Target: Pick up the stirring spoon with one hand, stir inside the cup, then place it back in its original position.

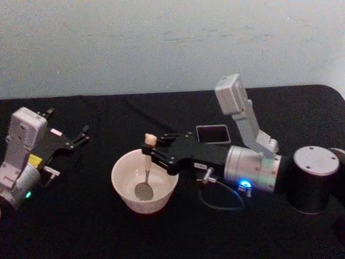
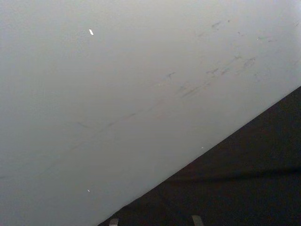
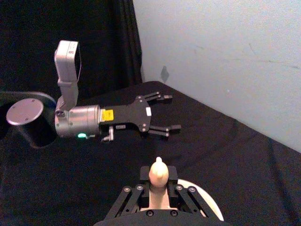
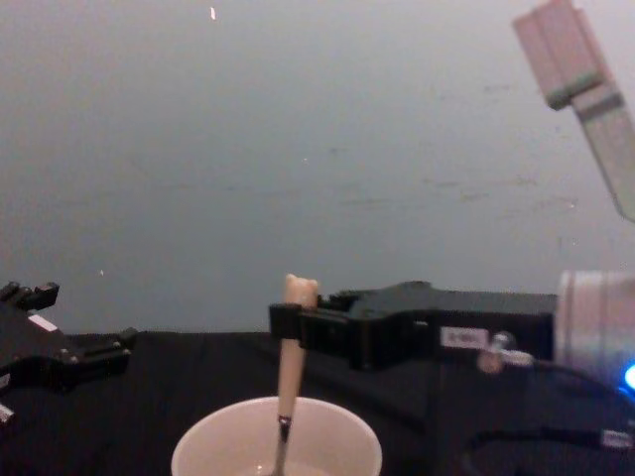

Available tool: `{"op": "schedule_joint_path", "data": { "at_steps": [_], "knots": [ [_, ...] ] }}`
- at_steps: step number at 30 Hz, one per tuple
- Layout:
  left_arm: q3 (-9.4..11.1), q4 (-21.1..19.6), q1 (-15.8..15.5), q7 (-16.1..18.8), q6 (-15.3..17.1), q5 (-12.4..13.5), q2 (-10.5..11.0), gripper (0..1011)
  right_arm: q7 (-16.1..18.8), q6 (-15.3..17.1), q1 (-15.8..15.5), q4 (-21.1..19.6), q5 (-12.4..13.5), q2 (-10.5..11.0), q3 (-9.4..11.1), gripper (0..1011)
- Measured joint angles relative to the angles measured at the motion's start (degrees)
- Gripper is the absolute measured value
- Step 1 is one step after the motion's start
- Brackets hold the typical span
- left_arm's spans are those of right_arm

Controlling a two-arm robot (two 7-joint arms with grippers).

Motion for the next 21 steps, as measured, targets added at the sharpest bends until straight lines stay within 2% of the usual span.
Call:
{"op": "schedule_joint_path", "data": {
  "at_steps": [11,16,21],
  "knots": [
    [0.0,0.0,0.0,0.0,0.0,0.0,0.0,1001,-2.7,-0.3,3.7,5.5,-1.6,-4.7,-1.4,211],
    [0.0,0.0,0.0,0.0,0.0,0.0,0.0,1001,-4.1,-0.7,5.1,8.2,-2.9,-6.4,-1.2,212],
    [0.0,0.0,0.0,0.0,0.0,0.0,0.0,1001,-4.8,-0.9,5.6,9.7,-3.7,-6.9,-0.5,212]
  ]
}}
